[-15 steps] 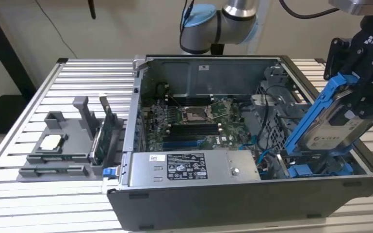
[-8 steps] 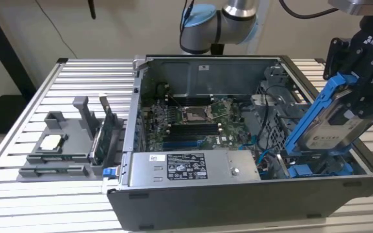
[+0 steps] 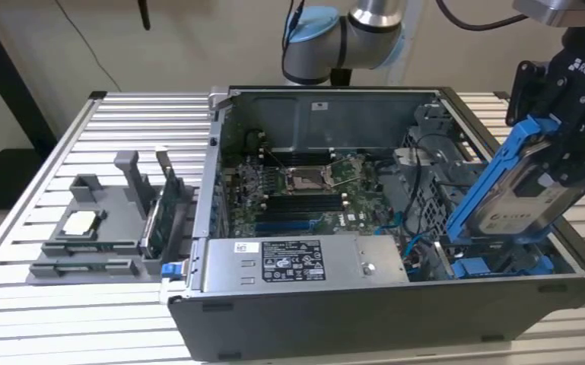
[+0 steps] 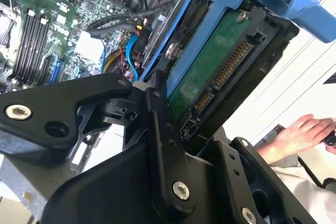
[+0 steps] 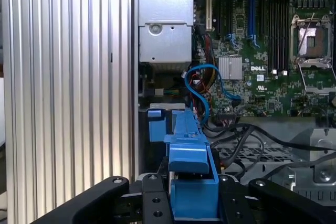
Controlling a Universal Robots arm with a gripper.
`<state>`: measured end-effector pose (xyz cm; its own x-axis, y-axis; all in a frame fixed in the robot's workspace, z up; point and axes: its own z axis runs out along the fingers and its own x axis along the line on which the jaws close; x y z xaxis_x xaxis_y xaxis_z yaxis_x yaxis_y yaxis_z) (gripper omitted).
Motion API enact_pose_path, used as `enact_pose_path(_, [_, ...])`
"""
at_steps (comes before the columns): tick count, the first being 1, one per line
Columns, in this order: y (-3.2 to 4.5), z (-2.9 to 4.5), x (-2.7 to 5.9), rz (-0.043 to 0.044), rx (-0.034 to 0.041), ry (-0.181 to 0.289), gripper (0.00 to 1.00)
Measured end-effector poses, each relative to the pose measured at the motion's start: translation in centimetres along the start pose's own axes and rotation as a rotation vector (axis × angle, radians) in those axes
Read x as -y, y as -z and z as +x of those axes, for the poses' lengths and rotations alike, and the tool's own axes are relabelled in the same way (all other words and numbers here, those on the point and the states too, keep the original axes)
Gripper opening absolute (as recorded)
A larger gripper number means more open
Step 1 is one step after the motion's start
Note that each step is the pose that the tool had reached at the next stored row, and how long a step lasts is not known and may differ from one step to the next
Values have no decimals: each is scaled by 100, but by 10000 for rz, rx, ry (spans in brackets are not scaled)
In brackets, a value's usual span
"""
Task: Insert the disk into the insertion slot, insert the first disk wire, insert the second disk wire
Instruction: 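Insert the disk into the insertion slot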
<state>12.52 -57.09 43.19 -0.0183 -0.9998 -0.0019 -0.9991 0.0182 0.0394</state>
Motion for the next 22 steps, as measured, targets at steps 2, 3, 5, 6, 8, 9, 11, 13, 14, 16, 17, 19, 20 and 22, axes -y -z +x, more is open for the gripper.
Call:
enact_pose_path(2, [-17,0,7,0,2,2,33])
enact_pose_path(3, [-30,0,9,0,2,2,33])
enact_pose_path(5, [-65,0,11,0,3,1,33])
enact_pose_path(6, [-82,0,13,0,2,1,33])
enact_pose_path(8, [-106,0,17,0,3,2,33])
enact_pose_path(9, [-115,0,20,0,3,3,33])
enact_pose_path(11, [-135,0,23,0,2,1,33])
enact_pose_path(13, [-156,0,27,0,3,2,33])
enact_pose_path(14, [-167,0,31,0,3,2,33])
enact_pose_path(16, [-185,0,41,0,2,3,33])
enact_pose_path(17, [-195,0,45,0,2,2,33])
enact_pose_path(19, [-219,0,48,0,0,0,33])
enact_pose_path(20, [-234,0,49,-1,3,-1,33])
enact_pose_path(22, [-262,0,51,0,2,2,33])
